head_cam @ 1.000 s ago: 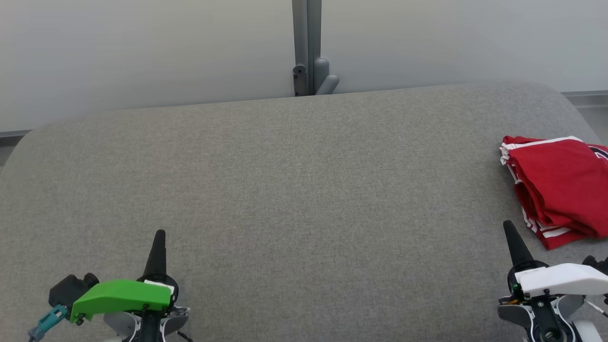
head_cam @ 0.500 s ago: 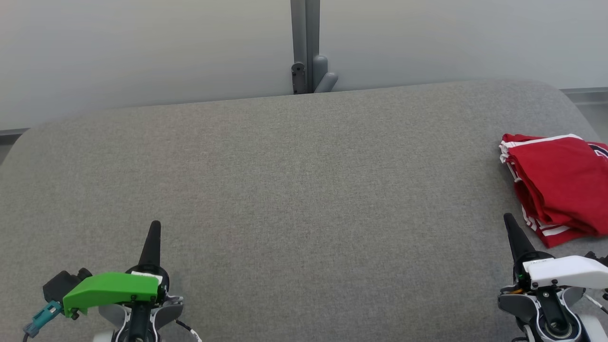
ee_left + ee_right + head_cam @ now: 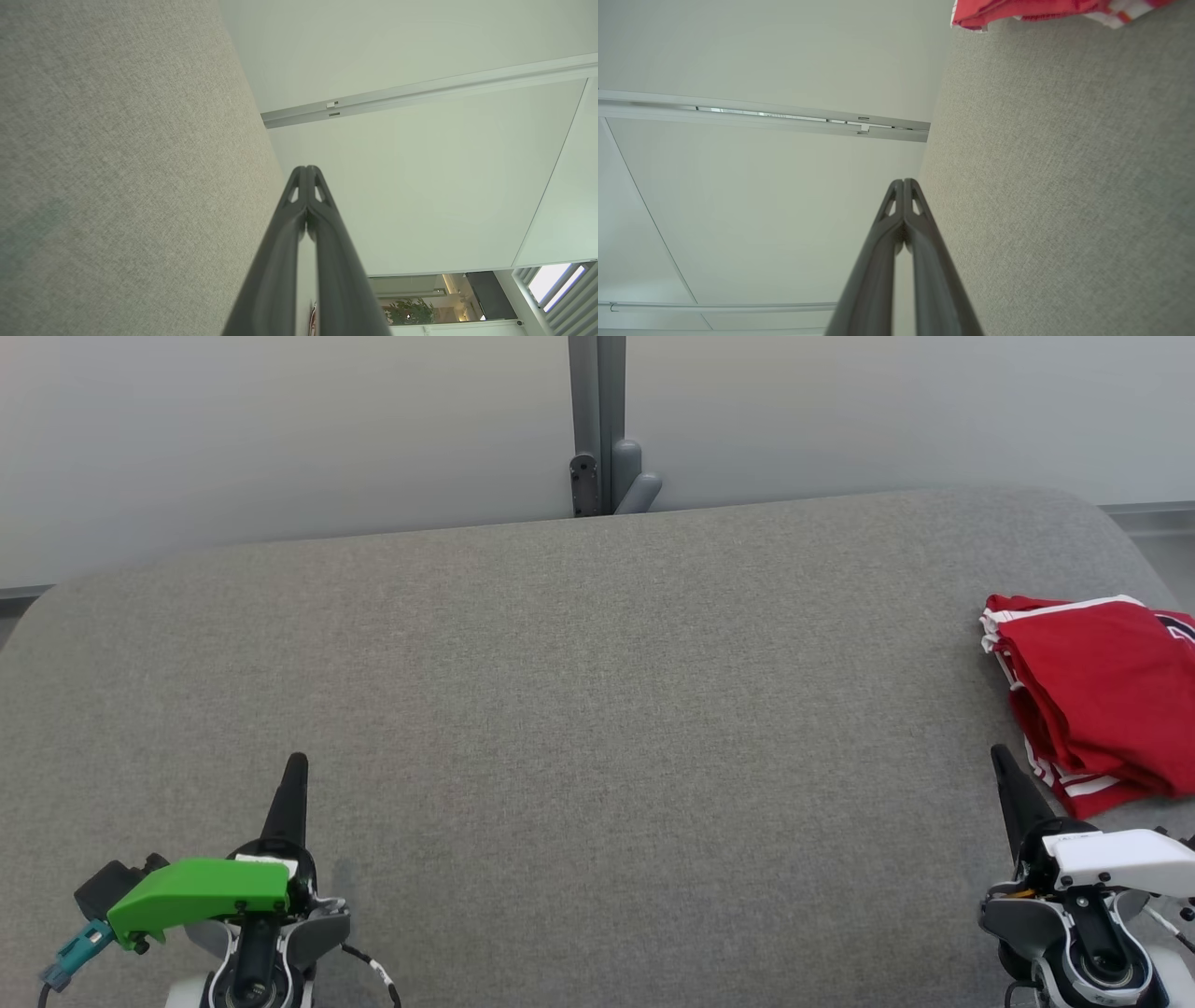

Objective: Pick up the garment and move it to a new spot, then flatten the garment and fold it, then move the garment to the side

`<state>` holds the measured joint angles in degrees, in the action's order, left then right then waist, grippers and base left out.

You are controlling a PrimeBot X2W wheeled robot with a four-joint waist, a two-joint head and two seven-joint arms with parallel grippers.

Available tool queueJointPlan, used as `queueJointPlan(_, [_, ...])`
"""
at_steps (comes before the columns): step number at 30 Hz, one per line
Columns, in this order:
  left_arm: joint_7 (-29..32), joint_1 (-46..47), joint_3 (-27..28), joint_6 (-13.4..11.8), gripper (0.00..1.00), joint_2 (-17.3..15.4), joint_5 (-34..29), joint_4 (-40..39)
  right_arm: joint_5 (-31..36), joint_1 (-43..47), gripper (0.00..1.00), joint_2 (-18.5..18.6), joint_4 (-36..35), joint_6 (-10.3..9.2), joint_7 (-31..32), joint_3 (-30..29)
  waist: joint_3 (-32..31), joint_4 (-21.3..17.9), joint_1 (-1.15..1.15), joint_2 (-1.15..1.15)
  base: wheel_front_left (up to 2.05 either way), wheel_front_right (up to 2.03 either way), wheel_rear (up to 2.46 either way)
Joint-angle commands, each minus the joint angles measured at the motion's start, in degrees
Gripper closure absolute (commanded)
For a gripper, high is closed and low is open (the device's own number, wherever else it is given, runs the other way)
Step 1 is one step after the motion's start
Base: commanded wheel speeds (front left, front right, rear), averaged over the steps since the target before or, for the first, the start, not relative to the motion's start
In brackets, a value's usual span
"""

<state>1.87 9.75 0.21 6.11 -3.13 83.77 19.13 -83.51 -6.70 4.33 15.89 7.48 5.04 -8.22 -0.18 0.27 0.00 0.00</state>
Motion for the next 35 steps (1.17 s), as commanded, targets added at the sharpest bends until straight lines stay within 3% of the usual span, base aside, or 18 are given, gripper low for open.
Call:
queueJointPlan(1, [0.34, 1.44, 0.48, 0.56, 1.00, -0.12, 1.47, 0.12, -1.25, -1.20, 1.00, 0.03, 0.10, 0.03, 0.49, -0.39, 0.04, -0.02, 0.00, 0.00, 0.00, 0.00, 0.00])
queueJointPlan(23, [2.44, 3.42, 2.19, 1.63, 1.00, 0.01, 9.27, 1.34, -9.07, -3.17, 1.00, -0.68, 1.78, 0.02, 3.16, -2.18, 0.61, -0.29, 0.00, 0.00, 0.00, 0.00, 0.00])
queueJointPlan(35, [2.45, 3.33, 2.27, 1.59, 1.00, 0.09, 8.94, 1.31, -8.60, -3.07, 1.00, -0.75, 1.73, 0.02, 3.27, -2.38, 0.61, -0.29, 0.00, 0.00, 0.00, 0.00, 0.00])
